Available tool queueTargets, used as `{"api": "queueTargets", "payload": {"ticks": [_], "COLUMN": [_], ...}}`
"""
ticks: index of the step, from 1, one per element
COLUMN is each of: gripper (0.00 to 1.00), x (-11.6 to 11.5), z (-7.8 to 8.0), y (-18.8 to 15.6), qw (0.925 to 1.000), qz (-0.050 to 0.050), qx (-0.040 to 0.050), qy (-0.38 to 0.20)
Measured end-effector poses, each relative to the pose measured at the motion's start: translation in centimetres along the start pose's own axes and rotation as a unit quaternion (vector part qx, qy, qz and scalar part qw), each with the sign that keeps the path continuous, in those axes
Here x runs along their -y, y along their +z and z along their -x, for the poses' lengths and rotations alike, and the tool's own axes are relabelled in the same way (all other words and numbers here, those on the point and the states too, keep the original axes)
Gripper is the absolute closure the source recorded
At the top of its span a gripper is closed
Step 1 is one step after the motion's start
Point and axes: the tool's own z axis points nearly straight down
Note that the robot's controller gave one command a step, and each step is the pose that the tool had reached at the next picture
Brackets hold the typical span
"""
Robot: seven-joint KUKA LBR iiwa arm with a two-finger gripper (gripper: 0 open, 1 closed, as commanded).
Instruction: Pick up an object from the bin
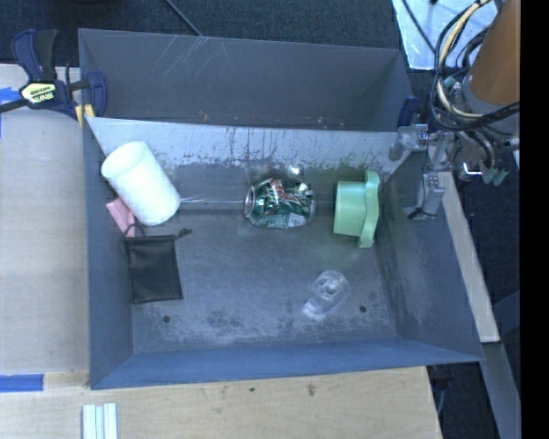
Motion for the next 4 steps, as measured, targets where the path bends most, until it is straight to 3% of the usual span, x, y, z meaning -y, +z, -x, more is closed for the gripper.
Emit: {"api": "queueTargets", "payload": {"ticks": [1, 2, 3, 4], "gripper": [0.00, 0.00, 0.00, 1.00], "x": [-0.1, -1.3, -4.2, -7.8], "z": [0.1, 0.0, -1.7, -4.2], "y": [-0.5, 4.5, 10.9, 12.6], "qw": [1.0000, 0.9993, 0.9998, 0.9998], "qz": [-0.001, -0.001, 0.000, 0.000], "qx": [0.0039, 0.0059, 0.0089, 0.0028], "qy": [-0.001, 0.036, 0.017, 0.020]}}
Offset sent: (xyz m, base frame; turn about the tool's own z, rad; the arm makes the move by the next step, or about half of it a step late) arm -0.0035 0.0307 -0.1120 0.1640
